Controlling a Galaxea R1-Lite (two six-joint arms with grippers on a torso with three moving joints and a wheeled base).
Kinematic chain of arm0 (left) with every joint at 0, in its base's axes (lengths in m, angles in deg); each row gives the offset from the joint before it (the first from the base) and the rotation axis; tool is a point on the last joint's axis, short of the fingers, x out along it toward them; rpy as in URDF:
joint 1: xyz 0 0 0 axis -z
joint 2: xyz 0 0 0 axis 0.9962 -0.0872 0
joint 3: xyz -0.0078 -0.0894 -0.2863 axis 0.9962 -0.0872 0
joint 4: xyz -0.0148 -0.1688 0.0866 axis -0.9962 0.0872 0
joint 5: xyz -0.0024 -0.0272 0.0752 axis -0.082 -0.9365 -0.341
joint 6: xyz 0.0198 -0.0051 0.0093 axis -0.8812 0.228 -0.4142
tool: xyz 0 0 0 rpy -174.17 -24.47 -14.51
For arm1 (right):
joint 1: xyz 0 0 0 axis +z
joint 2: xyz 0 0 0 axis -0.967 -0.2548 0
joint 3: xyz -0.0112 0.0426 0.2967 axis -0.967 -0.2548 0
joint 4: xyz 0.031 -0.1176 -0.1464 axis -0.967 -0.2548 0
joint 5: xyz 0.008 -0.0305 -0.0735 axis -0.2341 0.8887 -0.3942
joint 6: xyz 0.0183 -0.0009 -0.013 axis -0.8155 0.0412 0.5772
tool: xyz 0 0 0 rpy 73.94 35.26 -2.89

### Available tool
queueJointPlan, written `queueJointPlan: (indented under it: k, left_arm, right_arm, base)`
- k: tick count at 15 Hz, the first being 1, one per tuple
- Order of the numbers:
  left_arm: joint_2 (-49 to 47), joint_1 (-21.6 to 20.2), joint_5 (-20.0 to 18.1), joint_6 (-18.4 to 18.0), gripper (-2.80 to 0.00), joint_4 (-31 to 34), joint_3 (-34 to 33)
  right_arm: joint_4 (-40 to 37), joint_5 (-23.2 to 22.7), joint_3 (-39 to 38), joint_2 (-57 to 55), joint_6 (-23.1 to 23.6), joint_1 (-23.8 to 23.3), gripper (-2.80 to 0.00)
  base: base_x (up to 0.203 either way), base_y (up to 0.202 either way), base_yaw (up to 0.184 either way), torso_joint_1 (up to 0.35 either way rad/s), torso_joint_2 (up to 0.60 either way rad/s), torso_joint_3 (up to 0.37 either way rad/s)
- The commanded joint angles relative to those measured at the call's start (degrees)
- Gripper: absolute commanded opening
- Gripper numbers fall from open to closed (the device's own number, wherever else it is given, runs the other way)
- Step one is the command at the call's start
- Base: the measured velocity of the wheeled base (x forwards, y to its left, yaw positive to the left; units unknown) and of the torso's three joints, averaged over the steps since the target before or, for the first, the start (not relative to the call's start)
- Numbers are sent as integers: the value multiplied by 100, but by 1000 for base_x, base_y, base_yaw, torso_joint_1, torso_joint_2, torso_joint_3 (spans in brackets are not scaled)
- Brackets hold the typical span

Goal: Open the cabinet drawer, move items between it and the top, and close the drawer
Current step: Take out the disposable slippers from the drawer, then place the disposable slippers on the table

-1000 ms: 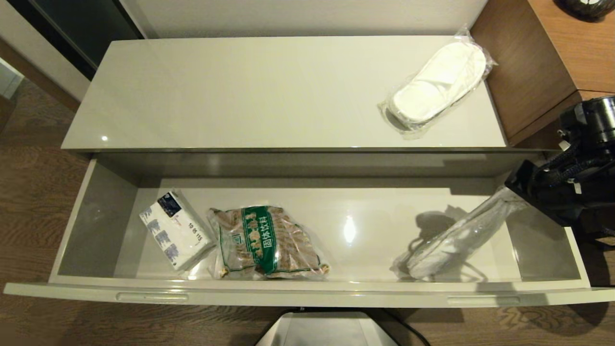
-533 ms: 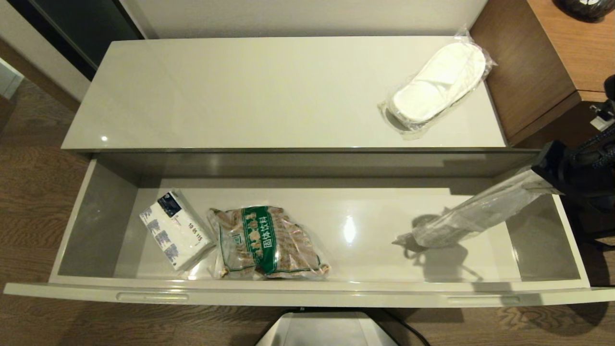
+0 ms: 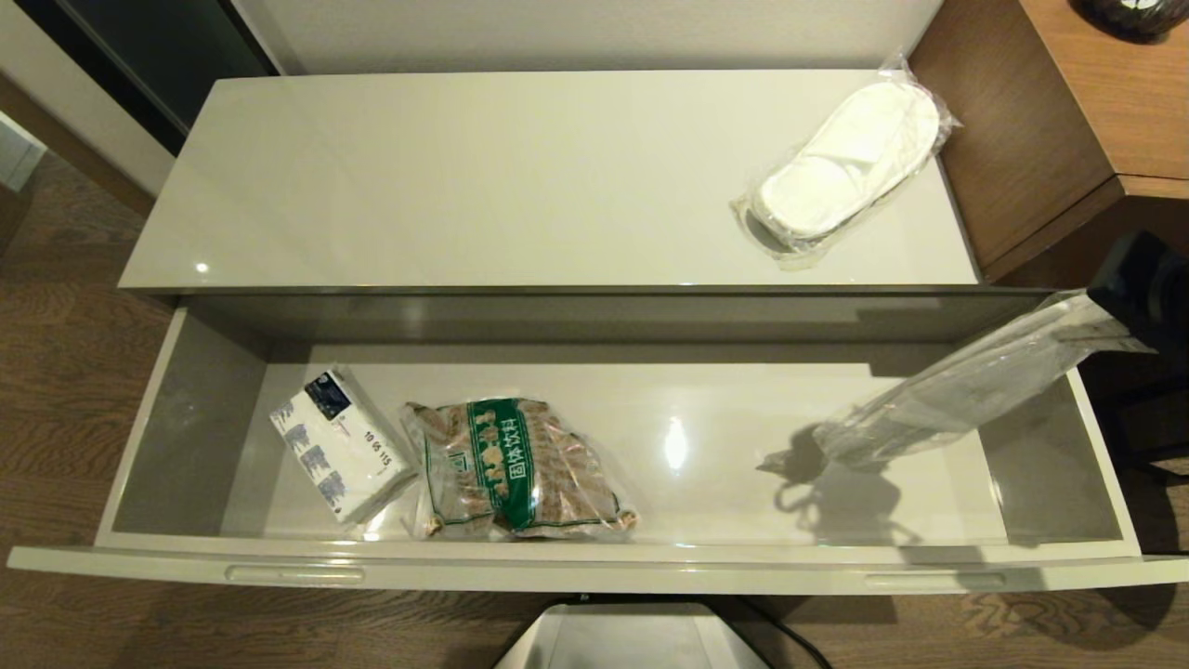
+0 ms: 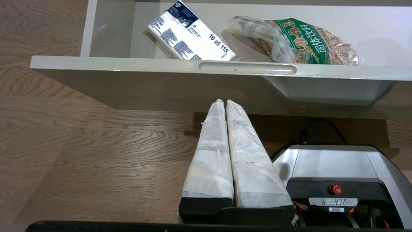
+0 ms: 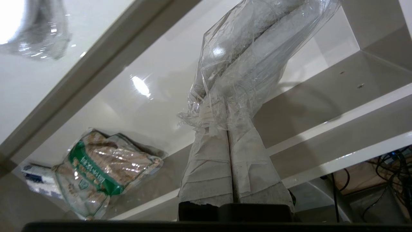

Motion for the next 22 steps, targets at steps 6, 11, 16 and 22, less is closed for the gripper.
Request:
queueJointPlan:
  k: [6, 11, 16, 22]
  left_arm:
    - [3, -2, 1, -2, -280, 2, 0]
    - [3, -2, 1, -2, -280, 2, 0]
    - [-6, -2, 1, -2, -280, 2, 0]
    - [3, -2, 1, -2, -280, 2, 0]
  right_arm:
    - [-461, 12, 665, 231, 43, 213, -280]
    - [-1123, 29, 1989, 183, 320, 647, -280]
    - [-1484, 40, 2854, -19, 602, 1029, -280]
    - [-1645, 1179, 3432, -187, 1062, 1615, -280]
  base:
    - [0, 0, 0, 0, 0, 0]
    - [0, 0, 0, 0, 0, 0]
    - [0, 0, 0, 0, 0, 0]
    - [0, 0, 0, 0, 0, 0]
